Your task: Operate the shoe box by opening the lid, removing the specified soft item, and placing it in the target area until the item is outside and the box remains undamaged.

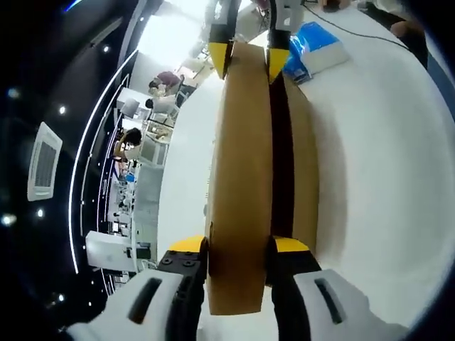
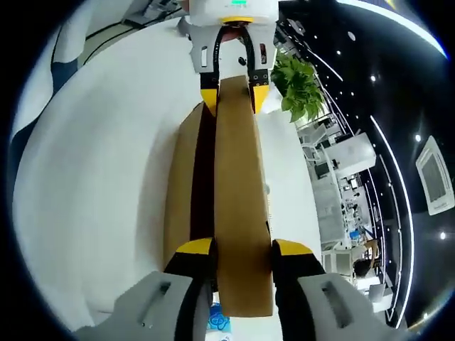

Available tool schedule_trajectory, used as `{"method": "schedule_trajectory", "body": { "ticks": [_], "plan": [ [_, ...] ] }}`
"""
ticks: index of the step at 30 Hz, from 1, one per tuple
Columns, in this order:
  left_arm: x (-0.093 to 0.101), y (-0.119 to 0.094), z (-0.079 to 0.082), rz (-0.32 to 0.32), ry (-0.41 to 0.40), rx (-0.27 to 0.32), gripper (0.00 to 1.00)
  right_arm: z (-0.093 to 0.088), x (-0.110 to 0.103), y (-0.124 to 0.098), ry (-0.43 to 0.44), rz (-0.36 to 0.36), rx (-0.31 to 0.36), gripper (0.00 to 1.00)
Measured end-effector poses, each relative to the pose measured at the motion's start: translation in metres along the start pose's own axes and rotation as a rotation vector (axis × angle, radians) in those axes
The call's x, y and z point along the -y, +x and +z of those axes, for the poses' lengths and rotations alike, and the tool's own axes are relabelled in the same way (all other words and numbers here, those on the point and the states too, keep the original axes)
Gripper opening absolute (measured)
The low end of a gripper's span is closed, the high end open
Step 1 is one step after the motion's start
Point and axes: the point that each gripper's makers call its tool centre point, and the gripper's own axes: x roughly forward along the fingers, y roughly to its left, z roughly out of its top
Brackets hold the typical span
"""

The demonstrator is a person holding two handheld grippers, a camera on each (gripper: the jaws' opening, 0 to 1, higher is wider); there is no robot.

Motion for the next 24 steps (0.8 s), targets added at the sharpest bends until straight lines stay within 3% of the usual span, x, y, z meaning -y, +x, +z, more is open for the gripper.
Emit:
{"method": "schedule_trajectory", "body": {
  "ticks": [3, 8, 16, 24],
  "plan": [
    [0.003, 0.0, -0.001, -0.001, -0.041, 0.01, 0.38, -0.001, -0.005, 0.002, -0.01, -0.001, 0.006, 0.31],
    [0.007, 0.008, -0.01, 0.018, -0.024, -0.014, 0.37, 0.0, -0.011, 0.005, 0.015, 0.006, 0.008, 0.31],
    [0.005, 0.008, -0.01, 0.068, 0.003, -0.003, 0.36, -0.001, -0.013, 0.009, 0.012, -0.002, 0.001, 0.31],
    [0.005, 0.006, -0.009, 0.061, -0.005, -0.006, 0.36, -0.001, -0.013, 0.01, 0.012, -0.007, 0.001, 0.31]
  ]
}}
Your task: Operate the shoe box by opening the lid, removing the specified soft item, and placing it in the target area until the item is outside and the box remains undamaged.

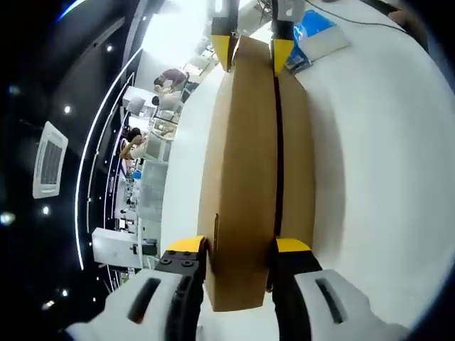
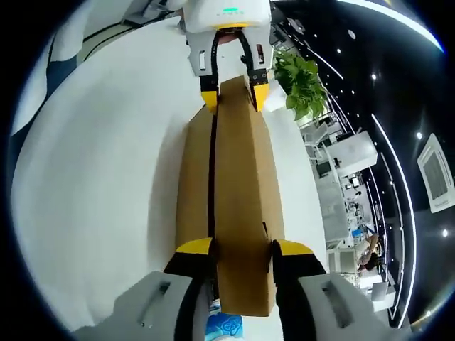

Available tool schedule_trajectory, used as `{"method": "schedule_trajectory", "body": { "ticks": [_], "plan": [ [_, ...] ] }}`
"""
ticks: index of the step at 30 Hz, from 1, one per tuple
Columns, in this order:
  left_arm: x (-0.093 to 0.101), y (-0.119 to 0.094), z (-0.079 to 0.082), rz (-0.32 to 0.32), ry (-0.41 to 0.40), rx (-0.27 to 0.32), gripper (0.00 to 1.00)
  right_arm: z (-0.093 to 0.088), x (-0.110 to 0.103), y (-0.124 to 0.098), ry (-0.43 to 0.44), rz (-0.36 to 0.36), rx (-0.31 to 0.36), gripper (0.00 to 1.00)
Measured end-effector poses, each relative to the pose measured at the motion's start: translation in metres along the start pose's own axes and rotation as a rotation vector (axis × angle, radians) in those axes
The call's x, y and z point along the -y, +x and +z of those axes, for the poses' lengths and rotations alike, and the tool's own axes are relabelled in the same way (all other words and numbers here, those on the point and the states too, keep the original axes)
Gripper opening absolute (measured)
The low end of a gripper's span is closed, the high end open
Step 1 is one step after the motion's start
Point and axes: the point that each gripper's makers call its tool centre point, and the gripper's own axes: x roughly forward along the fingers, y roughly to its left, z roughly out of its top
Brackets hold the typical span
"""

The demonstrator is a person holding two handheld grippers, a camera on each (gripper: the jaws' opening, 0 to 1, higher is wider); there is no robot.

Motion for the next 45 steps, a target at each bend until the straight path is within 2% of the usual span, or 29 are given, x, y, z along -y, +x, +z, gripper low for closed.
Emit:
{"method": "schedule_trajectory", "body": {
  "ticks": [8, 13, 16, 20, 24, 27, 32, 34, 38, 45],
  "plan": [
    [0.001, -0.002, 0.0, -0.005, 0.004, -0.003, 0.37, 0.001, -0.001, 0.001, 0.021, -0.003, -0.001, 0.32],
    [0.003, -0.006, 0.007, -0.009, -0.032, 0.019, 0.48, 0.0, -0.004, 0.001, 0.028, 0.006, -0.003, 0.32],
    [0.007, -0.003, 0.009, -0.012, -0.007, 0.022, 0.47, -0.001, -0.009, 0.003, 0.036, 0.017, -0.009, 0.32],
    [0.011, 0.002, 0.008, -0.024, -0.015, 0.017, 0.47, 0.0, -0.016, 0.005, 0.057, 0.044, -0.005, 0.31],
    [0.014, 0.006, 0.007, -0.037, -0.027, 0.007, 0.49, -0.002, -0.023, 0.006, 0.037, 0.058, -0.005, 0.3],
    [0.019, 0.007, 0.007, -0.05, -0.028, 0.009, 0.49, -0.002, -0.03, 0.007, 0.068, 0.086, -0.004, 0.33],
    [0.025, 0.007, 0.004, -0.07, -0.024, 0.003, 0.49, -0.004, -0.035, 0.007, 0.06, 0.085, -0.006, 0.38],
    [0.026, 0.006, 0.001, -0.068, 0.001, -0.006, 0.46, -0.005, -0.036, 0.006, 0.064, 0.085, -0.009, 0.41],
    [0.029, 0.007, -0.011, -0.067, -0.011, -0.029, 0.47, -0.018, -0.035, 0.009, 0.059, 0.071, -0.053, 0.46],
    [0.033, 0.011, -0.031, -0.073, -0.001, -0.073, 0.47, -0.03, -0.033, 0.012, 0.028, 0.07, -0.093, 0.44]
  ]
}}
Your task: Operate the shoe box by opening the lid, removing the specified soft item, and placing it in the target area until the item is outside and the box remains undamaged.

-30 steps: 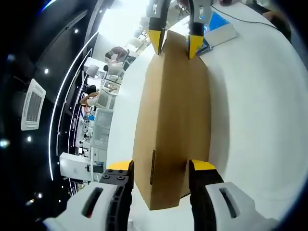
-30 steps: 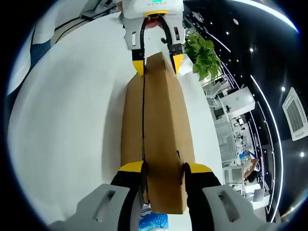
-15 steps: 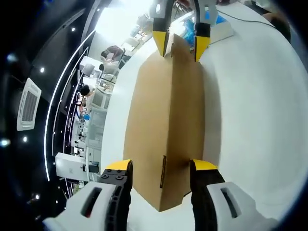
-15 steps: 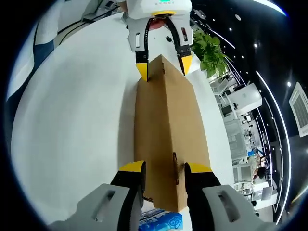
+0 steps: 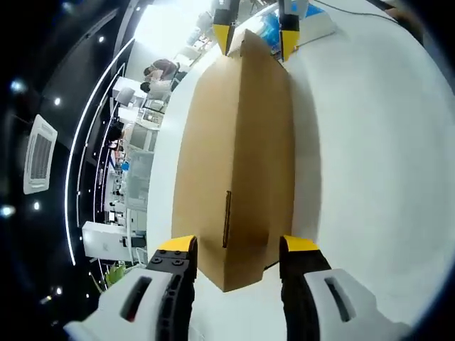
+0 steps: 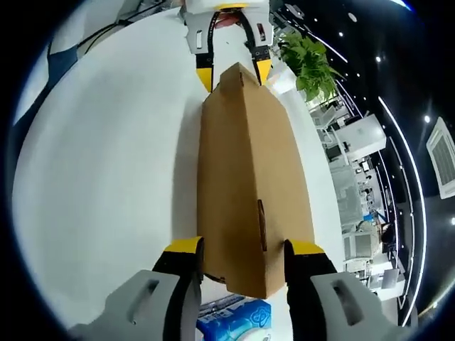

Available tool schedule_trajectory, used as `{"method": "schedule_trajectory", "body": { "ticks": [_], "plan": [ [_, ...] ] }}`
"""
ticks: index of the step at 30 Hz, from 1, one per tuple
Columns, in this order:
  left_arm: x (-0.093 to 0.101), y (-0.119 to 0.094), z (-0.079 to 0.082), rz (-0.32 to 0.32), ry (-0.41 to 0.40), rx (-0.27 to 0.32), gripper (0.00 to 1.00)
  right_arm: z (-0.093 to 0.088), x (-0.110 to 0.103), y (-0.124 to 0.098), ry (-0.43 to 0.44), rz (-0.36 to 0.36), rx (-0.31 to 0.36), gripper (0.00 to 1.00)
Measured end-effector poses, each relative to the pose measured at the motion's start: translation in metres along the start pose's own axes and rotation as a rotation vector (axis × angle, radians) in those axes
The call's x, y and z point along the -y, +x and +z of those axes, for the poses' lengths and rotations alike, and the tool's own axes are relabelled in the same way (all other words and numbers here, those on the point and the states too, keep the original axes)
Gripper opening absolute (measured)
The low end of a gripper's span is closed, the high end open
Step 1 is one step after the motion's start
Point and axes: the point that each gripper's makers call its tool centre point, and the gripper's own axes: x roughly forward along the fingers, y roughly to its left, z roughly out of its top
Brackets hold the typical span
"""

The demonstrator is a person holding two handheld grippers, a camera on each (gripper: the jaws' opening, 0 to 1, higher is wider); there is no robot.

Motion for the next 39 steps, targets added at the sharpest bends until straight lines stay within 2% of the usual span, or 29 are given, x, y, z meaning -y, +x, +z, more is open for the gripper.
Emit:
{"method": "schedule_trajectory", "body": {
  "ticks": [6, 9, 15, 19, 24, 28, 30, 32, 34, 39],
  "plan": [
    [-0.002, 0.002, -0.001, 0.014, 0.027, -0.004, 0.42, -0.002, 0.001, 0.002, -0.018, -0.003, 0.0, 0.39],
    [-0.001, 0.004, -0.003, 0.019, 0.052, -0.008, 0.4, -0.003, -0.002, 0.004, -0.035, 0.009, -0.002, 0.4],
    [0.004, 0.007, -0.003, 0.028, 0.043, -0.019, 0.4, -0.003, -0.007, 0.006, -0.019, 0.011, -0.001, 0.42],
    [0.003, 0.006, -0.005, 0.046, 0.093, -0.026, 0.39, -0.003, -0.009, 0.005, -0.009, 0.009, 0.006, 0.44],
    [0.004, 0.006, -0.006, 0.055, 0.079, 0.022, 0.39, -0.003, -0.012, 0.006, -0.014, 0.001, 0.013, 0.47],
    [0.006, 0.007, -0.005, 0.067, 0.075, 0.026, 0.41, -0.004, -0.016, 0.008, -0.045, -0.016, -0.028, 0.51],
    [0.007, 0.007, -0.003, 0.08, 0.064, 0.019, 0.42, -0.005, -0.015, 0.008, -0.047, -0.034, -0.02, 0.5],
    [0.004, 0.008, -0.005, 0.099, 0.095, 0.01, 0.39, -0.004, -0.011, 0.008, -0.042, -0.051, -0.022, 0.47],
    [0.002, 0.008, -0.005, 0.099, 0.08, 0.018, 0.38, -0.004, -0.01, 0.009, -0.045, -0.052, -0.03, 0.46],
    [0.003, 0.008, -0.005, 0.116, 0.076, 0.037, 0.38, -0.005, -0.001, 0.009, -0.049, -0.089, -0.048, 0.36]
  ]
}}
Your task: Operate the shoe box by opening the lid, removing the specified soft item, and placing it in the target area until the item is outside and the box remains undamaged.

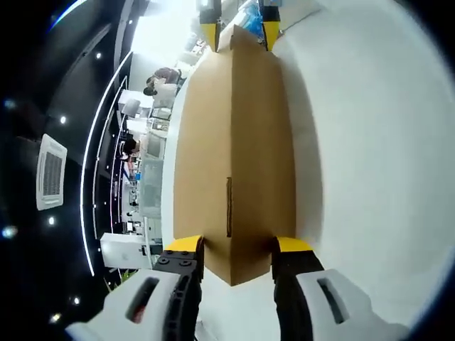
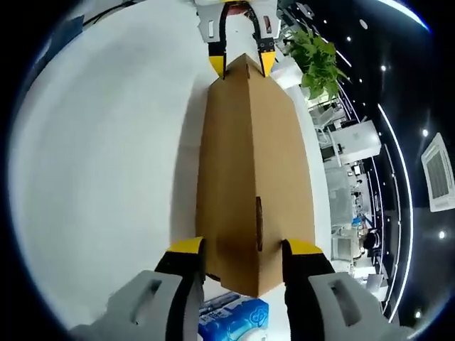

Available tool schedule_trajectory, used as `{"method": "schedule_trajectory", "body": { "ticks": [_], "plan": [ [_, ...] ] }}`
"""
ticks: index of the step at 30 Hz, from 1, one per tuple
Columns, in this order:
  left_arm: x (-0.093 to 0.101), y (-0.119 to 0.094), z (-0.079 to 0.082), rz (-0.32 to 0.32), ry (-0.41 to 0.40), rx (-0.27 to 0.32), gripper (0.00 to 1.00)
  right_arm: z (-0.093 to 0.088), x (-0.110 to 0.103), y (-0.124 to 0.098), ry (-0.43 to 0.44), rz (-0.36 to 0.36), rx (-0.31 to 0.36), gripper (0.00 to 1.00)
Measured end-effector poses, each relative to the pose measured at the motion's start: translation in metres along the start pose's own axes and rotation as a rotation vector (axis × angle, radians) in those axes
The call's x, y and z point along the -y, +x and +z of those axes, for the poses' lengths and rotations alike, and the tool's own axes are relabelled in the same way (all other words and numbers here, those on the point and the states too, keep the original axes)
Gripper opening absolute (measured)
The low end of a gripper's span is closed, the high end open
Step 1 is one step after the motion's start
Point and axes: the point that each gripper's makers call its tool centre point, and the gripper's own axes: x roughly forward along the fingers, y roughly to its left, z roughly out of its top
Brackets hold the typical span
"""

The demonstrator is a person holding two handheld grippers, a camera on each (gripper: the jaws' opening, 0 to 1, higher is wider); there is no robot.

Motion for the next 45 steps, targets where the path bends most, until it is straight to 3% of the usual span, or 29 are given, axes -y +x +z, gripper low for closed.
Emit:
{"method": "schedule_trajectory", "body": {
  "ticks": [17, 34, 43, 45],
  "plan": [
    [0.002, -0.005, 0.004, 0.003, -0.049, -0.008, 0.37, 0.0, -0.004, -0.004, 0.002, 0.013, 0.007, 0.34],
    [0.03, -0.035, 0.021, -0.021, -0.054, 0.032, 0.37, -0.006, -0.03, -0.04, -0.013, 0.037, 0.024, 0.34],
    [0.043, -0.05, 0.034, -0.033, -0.063, 0.044, 0.37, -0.009, -0.043, -0.058, 0.047, 0.047, 0.027, 0.33],
    [0.045, -0.052, 0.036, -0.033, -0.064, 0.043, 0.37, -0.008, -0.045, -0.063, 0.101, 0.041, 0.042, 0.31]
  ]
}}
